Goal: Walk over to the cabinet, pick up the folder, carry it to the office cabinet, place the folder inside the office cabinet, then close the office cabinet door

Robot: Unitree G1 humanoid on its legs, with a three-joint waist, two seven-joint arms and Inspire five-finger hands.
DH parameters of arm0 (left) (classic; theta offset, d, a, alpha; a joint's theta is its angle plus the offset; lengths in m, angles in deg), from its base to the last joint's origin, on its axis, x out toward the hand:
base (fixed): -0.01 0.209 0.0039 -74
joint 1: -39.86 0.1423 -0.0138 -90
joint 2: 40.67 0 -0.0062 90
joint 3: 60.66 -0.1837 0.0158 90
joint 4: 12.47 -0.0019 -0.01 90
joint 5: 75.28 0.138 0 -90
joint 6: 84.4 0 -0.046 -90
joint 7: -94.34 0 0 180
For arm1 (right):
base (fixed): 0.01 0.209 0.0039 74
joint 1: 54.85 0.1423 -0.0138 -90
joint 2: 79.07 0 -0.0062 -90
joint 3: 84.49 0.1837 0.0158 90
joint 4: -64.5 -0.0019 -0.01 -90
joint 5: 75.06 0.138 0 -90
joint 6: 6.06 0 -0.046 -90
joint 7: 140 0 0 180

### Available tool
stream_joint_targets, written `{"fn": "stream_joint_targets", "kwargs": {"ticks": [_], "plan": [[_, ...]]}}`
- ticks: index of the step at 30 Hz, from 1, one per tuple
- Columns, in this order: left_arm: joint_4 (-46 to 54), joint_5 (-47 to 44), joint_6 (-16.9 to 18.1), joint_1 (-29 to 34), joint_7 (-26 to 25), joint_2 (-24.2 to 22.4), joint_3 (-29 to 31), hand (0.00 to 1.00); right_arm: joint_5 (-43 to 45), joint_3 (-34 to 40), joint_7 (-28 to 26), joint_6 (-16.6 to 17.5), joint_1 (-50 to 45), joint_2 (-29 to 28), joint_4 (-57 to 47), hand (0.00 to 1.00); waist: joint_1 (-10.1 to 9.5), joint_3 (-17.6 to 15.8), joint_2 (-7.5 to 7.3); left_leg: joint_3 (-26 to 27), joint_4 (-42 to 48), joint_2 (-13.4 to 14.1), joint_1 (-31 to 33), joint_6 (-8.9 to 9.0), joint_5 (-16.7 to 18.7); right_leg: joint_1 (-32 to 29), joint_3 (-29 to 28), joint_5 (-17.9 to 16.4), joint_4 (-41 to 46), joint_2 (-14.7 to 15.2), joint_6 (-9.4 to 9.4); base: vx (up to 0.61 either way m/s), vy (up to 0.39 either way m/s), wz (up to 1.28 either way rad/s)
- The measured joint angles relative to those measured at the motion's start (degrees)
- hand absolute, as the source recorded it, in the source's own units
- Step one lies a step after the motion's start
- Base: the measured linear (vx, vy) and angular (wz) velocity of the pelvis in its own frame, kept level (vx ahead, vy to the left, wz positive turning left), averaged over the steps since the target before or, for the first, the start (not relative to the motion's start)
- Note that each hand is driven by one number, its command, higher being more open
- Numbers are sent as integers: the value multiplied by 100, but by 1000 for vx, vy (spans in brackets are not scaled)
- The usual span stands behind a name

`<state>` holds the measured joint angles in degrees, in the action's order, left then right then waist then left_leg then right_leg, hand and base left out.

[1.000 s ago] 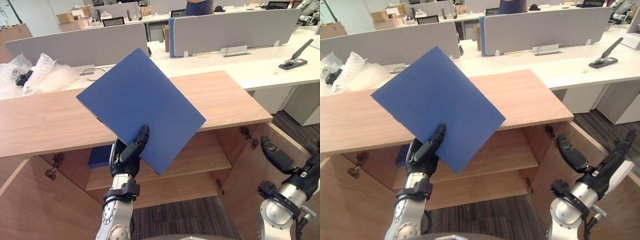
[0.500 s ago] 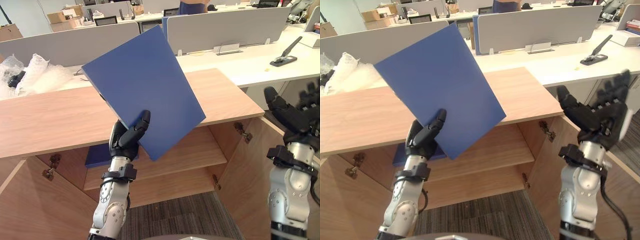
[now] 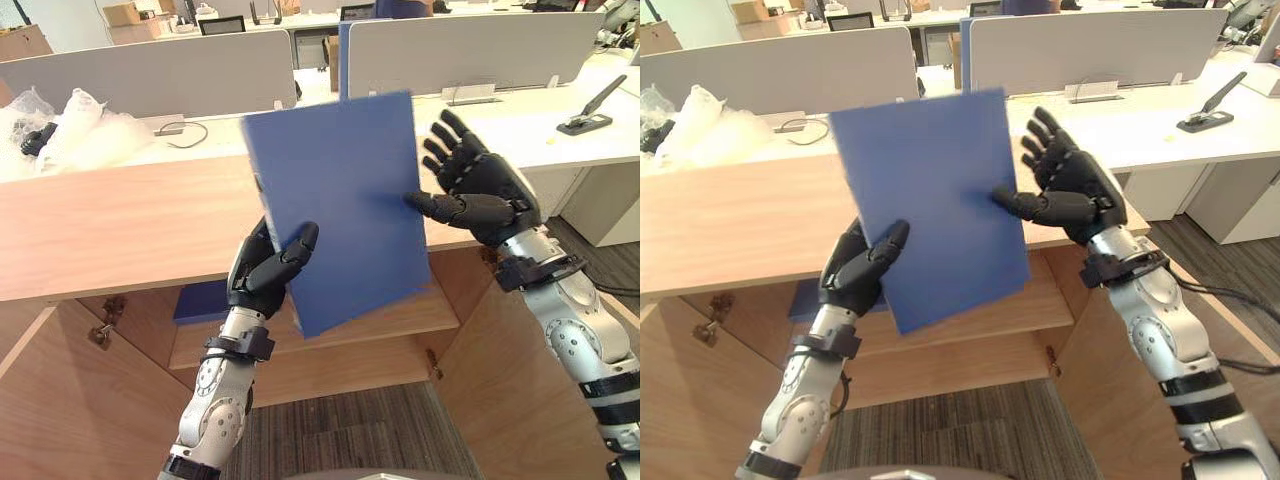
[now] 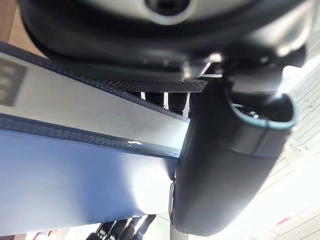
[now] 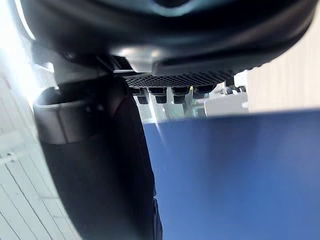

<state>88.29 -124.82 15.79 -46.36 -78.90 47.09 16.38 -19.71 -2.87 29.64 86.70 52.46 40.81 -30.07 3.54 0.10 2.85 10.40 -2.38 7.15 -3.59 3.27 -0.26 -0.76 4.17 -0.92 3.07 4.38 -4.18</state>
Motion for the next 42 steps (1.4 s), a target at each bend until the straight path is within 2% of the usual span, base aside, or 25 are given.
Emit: {"fn": "stream_joint_targets", "kwargs": {"ticks": [5,11,19,27,35,42], "plan": [[0,-176,7,-28,22,131,-217,0,750,-522,-102,-108,309,653,211,100,4,-26,2,0,-55,-10,-47,4,-22,37,8,0,-16,7,-1,0,0,0],[-1,-263,52,-39,-10,248,-434,0,978,-976,-91,-167,604,1079,352,100,-8,-85,35,-1,-102,-11,-115,24,-39,100,17,9,-51,5,-3,0,0,0],[0,-275,88,-229,-96,272,-693,0,992,-1264,-2,-179,801,1093,667,100,-13,-94,73,-11,-138,-11,-110,38,-73,100,47,25,-73,3,-5,0,0,0],[0,-275,88,-270,-152,270,-832,0,989,-1314,99,-256,801,1083,729,100,3,-59,163,-28,-170,-10,-110,39,-120,98,65,47,-79,2,6,0,0,0],[0,-274,88,-304,-153,266,-935,0,986,-1313,162,-271,801,1031,793,100,3,-52,172,-28,-181,-8,-62,38,-173,98,63,161,-199,-8,19,-4,3,0],[0,-433,82,-337,-153,262,-1086,0,985,-1415,169,-322,800,996,956,100,-2,26,240,-28,-182,-8,-47,39,-192,99,64,199,-227,-11,24,0,0,0]]}}
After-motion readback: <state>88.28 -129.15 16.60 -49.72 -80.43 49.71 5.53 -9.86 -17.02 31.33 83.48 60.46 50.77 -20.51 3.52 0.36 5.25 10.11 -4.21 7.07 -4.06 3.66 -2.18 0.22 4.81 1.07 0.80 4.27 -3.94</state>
